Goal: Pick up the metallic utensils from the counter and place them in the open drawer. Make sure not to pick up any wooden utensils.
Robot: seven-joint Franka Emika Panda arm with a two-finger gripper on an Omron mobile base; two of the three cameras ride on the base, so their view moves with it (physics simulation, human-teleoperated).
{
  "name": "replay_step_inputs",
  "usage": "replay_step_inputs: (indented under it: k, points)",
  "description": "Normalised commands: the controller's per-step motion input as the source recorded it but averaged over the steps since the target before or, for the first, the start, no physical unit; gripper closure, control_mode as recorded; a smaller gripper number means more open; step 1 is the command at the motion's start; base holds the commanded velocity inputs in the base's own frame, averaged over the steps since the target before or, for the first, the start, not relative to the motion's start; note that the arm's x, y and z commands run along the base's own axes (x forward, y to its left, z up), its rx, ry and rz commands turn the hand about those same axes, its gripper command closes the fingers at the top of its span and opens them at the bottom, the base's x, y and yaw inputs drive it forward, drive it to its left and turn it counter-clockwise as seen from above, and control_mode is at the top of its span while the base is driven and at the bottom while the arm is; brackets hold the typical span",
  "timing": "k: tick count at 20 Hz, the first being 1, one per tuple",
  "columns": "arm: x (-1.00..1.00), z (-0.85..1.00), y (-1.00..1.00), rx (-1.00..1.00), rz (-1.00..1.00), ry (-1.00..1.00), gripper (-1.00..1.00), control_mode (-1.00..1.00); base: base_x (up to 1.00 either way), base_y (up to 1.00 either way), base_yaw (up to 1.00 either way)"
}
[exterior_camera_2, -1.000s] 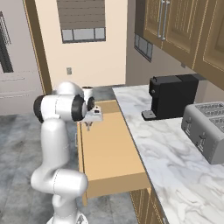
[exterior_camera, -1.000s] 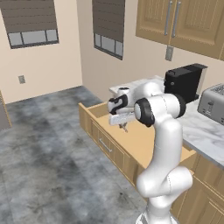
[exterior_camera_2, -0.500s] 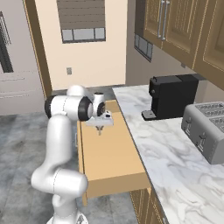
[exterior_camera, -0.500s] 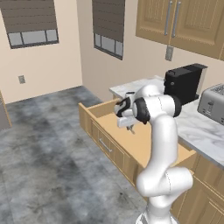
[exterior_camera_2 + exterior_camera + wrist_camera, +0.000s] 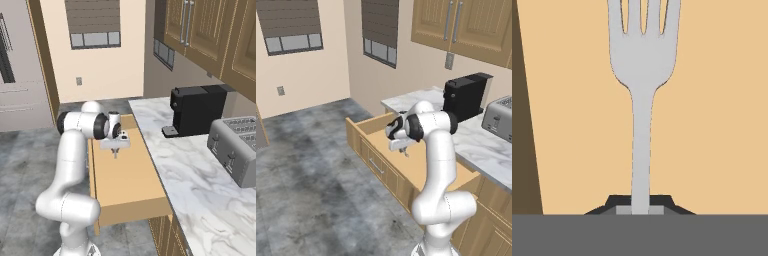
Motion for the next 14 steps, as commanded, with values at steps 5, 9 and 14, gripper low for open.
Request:
replay_step_inputs:
  k: [5, 9, 14]
  points:
    - [0.00, -0.29, 0.00, 0.00, 0.00, 0.00, 1.00, -1.00, 0.00, 0.00, 0.00]
    - [0.00, -0.31, 0.00, 0.00, 0.00, 0.00, 1.00, -1.00, 0.00, 0.00, 0.00]
    - [0.00, -0.29, 0.00, 0.01, 0.00, 0.00, 1.00, -1.00, 0.00, 0.00, 0.00]
